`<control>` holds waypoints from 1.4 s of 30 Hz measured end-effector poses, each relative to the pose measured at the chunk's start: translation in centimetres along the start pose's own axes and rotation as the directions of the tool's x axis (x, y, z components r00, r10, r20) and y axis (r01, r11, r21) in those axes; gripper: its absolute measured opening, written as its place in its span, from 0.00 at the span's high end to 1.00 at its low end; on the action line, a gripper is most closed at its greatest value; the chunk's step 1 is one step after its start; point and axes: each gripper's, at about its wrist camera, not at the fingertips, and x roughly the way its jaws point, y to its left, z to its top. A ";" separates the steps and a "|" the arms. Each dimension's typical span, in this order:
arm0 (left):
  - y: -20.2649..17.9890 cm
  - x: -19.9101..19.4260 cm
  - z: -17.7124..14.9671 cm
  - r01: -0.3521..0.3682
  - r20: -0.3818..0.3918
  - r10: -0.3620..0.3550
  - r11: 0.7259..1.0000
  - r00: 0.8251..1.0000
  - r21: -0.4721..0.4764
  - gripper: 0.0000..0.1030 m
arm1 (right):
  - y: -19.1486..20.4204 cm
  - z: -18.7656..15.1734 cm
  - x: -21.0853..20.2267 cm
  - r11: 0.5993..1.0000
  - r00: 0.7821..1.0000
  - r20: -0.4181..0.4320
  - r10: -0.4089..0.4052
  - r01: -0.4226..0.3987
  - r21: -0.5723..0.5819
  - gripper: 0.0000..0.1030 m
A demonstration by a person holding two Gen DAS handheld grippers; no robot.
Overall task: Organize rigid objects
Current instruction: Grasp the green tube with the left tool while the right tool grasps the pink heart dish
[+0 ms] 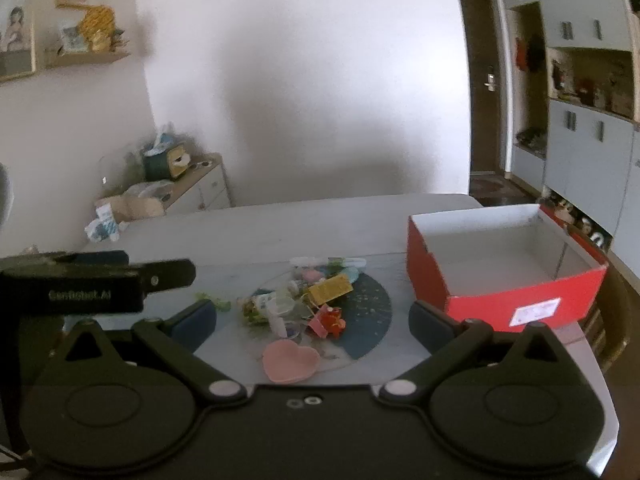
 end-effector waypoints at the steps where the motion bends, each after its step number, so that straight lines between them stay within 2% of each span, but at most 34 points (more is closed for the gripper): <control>1: 0.3 0.2 0.0 -0.001 0.000 0.001 1.000 1.000 -0.011 0.00 | 0.1 0.0 0.3 1.000 1.000 -0.005 0.007 -0.007 -0.010 0.00; 5: 1.4 1.4 0.0 -0.038 -0.021 0.037 0.999 0.999 -0.027 0.00 | 0.5 -0.1 1.9 0.999 0.999 -0.026 0.025 -0.026 -0.040 0.00; 17: 5.7 8.0 -1.1 -0.124 -0.041 0.125 0.992 0.991 0.020 0.00 | 0.5 -1.7 8.4 0.996 0.989 -0.138 0.062 -0.070 -0.054 0.01; 27: 11.2 14.8 -3.7 -0.238 -0.160 0.232 0.971 0.959 -0.016 0.00 | 2.3 -3.5 13.5 0.986 0.963 -0.259 0.072 -0.107 -0.126 0.02; 32: 13.8 18.1 -5.2 -0.255 -0.200 0.247 0.967 0.948 -0.016 0.00 | 3.2 -4.3 15.0 0.978 0.946 -0.317 0.074 -0.131 -0.161 0.02; 34: 14.3 19.3 -5.6 -0.238 -0.225 0.226 0.971 0.948 -0.030 0.00 | 3.4 -4.6 15.5 0.978 0.939 -0.336 0.072 -0.133 -0.163 0.03; 42: 15.5 22.0 -6.4 -0.221 -0.250 0.227 0.974 0.941 0.051 0.00 | 2.9 -5.6 17.7 0.985 0.921 -0.385 0.050 -0.109 -0.132 0.05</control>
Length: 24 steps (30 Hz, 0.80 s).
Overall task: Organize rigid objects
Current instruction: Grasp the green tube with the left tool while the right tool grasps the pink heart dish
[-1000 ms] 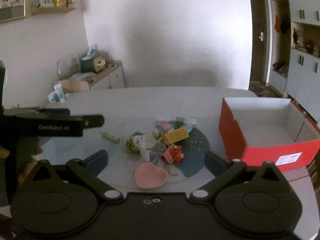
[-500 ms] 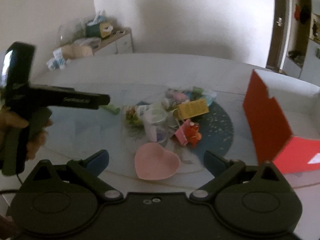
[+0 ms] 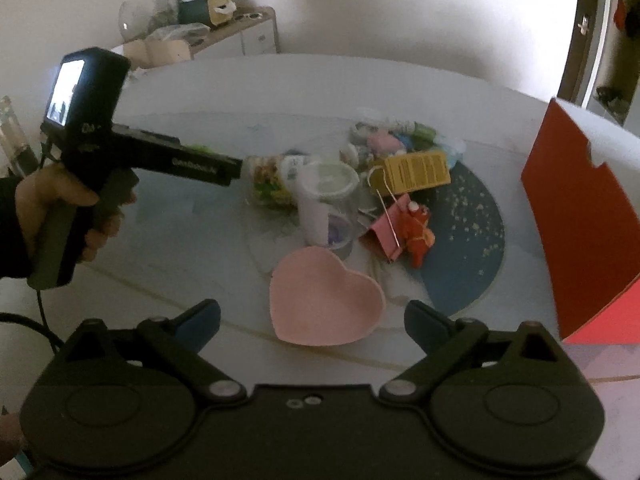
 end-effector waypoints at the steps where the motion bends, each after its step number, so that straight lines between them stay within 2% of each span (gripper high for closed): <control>1: 0.1 0.2 0.1 -0.005 0.001 0.005 1.000 1.000 0.003 0.00 | -0.1 0.1 0.4 1.000 1.000 -0.005 -0.004 0.004 0.007 0.06; 11: 0.2 1.5 0.6 -0.001 0.006 0.000 1.000 1.000 0.017 0.01 | -0.8 0.4 1.9 0.998 1.000 -0.022 -0.013 0.015 0.059 0.11; 14: 0.2 1.5 0.5 -0.008 0.007 0.007 1.000 1.000 0.018 0.08 | -0.9 0.4 2.1 0.997 0.999 -0.028 -0.016 0.018 0.073 0.13; 19: 0.1 1.2 0.3 -0.002 0.017 0.002 1.000 1.000 0.015 0.20 | -0.9 0.4 2.4 0.996 0.999 -0.039 -0.019 0.023 0.086 0.24; 22: 0.0 1.0 0.3 -0.018 0.019 0.018 1.000 1.000 0.018 0.20 | -0.8 0.4 2.4 0.996 0.999 -0.038 -0.023 0.026 0.085 0.30; 24: 0.0 0.9 0.2 -0.035 0.023 0.034 0.999 0.999 0.023 0.20 | -0.7 0.4 2.3 0.996 0.999 -0.038 -0.027 0.030 0.084 0.30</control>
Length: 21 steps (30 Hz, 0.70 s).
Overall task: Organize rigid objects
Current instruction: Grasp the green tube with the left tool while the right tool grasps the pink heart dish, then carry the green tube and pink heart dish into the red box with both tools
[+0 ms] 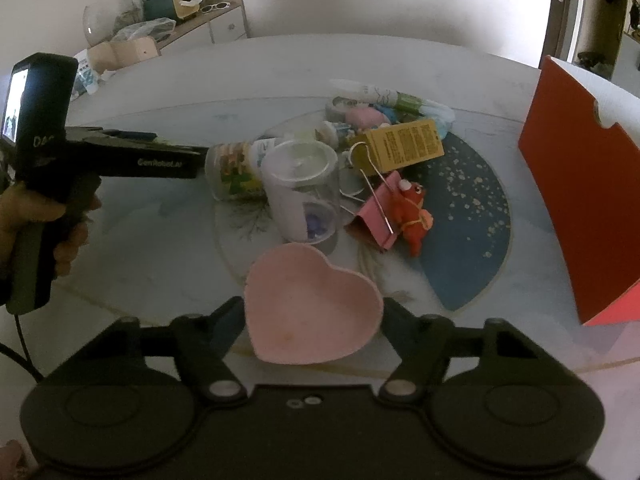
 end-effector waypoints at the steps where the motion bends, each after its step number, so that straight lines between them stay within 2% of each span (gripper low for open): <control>1: 0.0 -0.1 0.0 -0.007 0.001 0.007 1.000 1.000 -0.001 0.20 | 0.0 -0.1 0.0 1.000 1.000 0.000 -0.001 0.001 -0.001 0.31; 7: 0.1 -1.1 -0.1 -0.017 -0.005 0.016 0.999 1.000 -0.032 0.20 | 0.2 -0.1 -1.0 1.000 1.000 0.011 0.011 -0.010 -0.011 0.31; 14: -0.3 -4.3 0.1 -0.004 -0.003 0.003 0.997 1.000 -0.082 0.20 | -0.5 0.5 -4.2 0.999 0.998 0.049 0.043 -0.044 0.006 0.31; 21: -1.5 -8.3 1.8 0.063 0.001 -0.063 0.992 0.998 -0.107 0.20 | -2.9 2.0 -8.9 0.996 0.991 0.120 0.065 -0.072 0.056 0.31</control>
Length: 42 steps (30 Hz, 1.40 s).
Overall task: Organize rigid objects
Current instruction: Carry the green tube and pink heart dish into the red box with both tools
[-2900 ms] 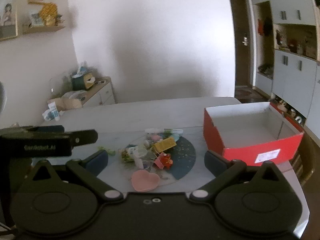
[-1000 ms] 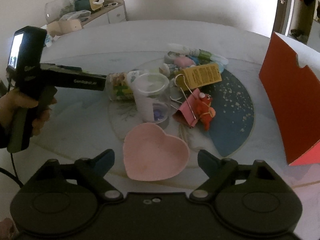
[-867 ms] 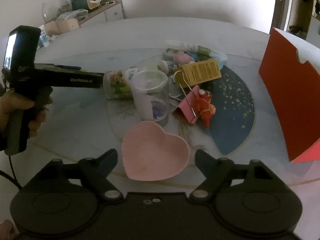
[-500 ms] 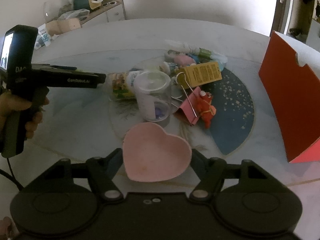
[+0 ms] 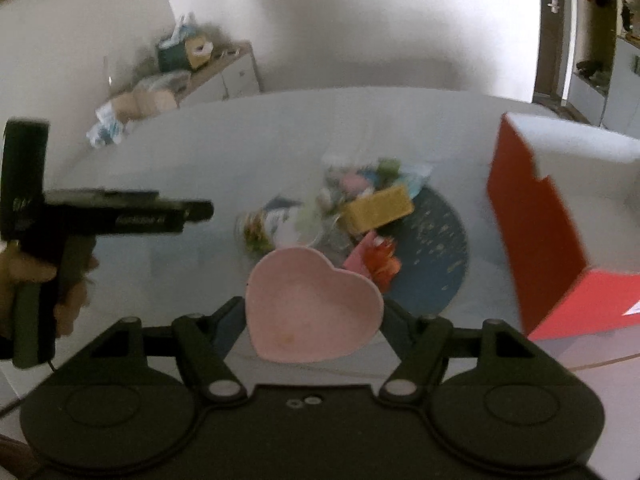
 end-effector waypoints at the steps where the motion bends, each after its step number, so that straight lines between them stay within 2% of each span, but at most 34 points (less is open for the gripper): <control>1: -0.5 -0.6 0.4 0.008 0.002 -0.008 1.000 1.000 0.007 0.20 | -0.4 0.3 -0.6 1.000 1.000 0.011 -0.002 0.002 0.002 0.31; 11: -6.9 -4.9 3.7 0.059 0.056 -0.064 0.995 0.996 0.075 0.20 | -6.1 2.7 -5.4 0.998 0.996 0.075 -0.054 0.053 0.016 0.31; 20: -15.4 -5.4 6.6 0.107 0.073 -0.115 0.988 0.991 0.109 0.20 | -13.4 4.3 -7.1 0.997 0.993 0.088 -0.078 0.078 0.006 0.31; 28: -23.6 -3.5 8.9 0.130 0.066 -0.140 0.983 0.988 0.132 0.20 | -20.1 5.1 -7.3 0.996 0.993 0.075 -0.086 0.087 -0.002 0.30; 31: -26.1 -2.2 9.5 0.153 0.041 -0.159 0.981 0.986 0.122 0.20 | -22.5 5.2 -6.9 0.996 0.994 0.062 -0.093 0.094 -0.006 0.30; 42: -34.9 3.7 12.2 0.127 -0.016 -0.126 0.979 0.992 0.159 0.20 | -29.4 4.3 -5.3 0.994 0.995 0.010 -0.100 0.100 -0.053 0.30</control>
